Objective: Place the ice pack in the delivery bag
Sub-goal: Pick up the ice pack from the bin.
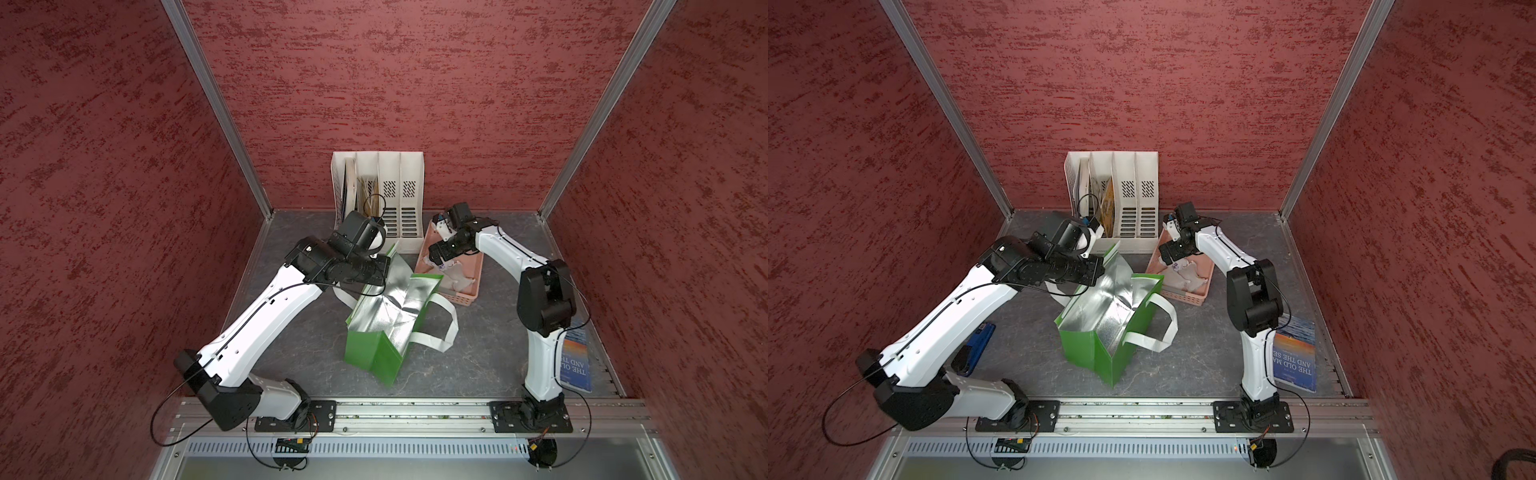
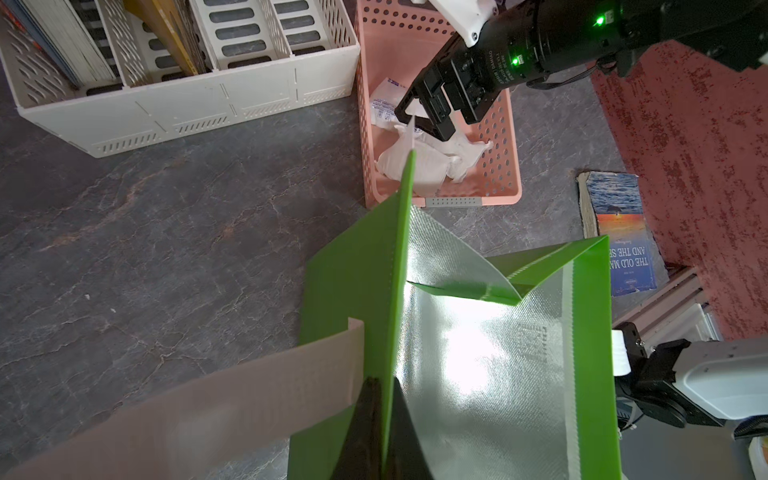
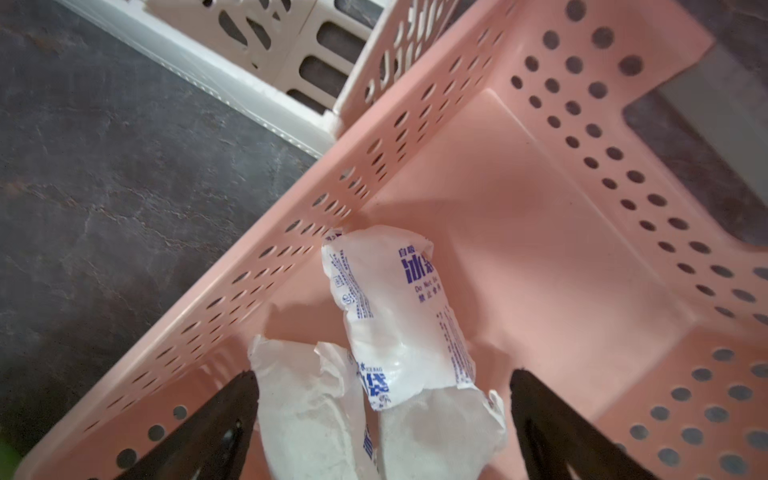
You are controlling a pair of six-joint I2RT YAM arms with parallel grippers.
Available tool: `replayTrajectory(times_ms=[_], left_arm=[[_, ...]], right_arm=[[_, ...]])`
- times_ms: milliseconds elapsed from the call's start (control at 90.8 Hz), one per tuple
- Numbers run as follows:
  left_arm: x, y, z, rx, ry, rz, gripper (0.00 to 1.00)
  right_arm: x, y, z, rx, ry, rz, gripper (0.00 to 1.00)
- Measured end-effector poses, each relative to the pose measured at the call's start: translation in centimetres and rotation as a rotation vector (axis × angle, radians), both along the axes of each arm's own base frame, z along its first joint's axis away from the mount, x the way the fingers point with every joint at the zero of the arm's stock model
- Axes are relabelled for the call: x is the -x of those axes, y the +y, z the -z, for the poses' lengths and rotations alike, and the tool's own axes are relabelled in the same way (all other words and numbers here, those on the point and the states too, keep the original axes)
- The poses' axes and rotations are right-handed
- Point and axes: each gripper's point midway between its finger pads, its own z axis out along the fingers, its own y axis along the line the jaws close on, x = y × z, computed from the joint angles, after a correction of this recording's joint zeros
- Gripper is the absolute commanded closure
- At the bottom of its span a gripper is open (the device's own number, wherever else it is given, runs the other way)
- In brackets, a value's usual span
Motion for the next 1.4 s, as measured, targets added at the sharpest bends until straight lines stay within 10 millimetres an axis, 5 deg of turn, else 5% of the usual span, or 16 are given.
replayTrajectory(times_ms=[231, 573, 1069, 1399], left_arm=[[-0.1, -0.2, 2.4, 0.0, 0.037, -0.022, 1.0], [-0.1, -0.7, 2.0, 0.051, 0.024, -0.022, 1.0], [0.0, -0.6, 2.3, 0.065, 0.025, -0.039, 1.0], [-0.3, -0.2, 2.2, 0.099, 0.019, -0.082, 1.0]], right_arm=[[-0.7, 0.4, 2.3, 0.031, 0.015, -0.08, 0.04], [-1.2, 0.2, 5.7, 0.096, 0.034, -0.158, 0.13], [-2.4, -0.8, 6.4, 0.172, -0.003, -0.152, 0.41], [-2.6, -0.8, 5.1, 0.132, -0.004, -0.052, 0.59]])
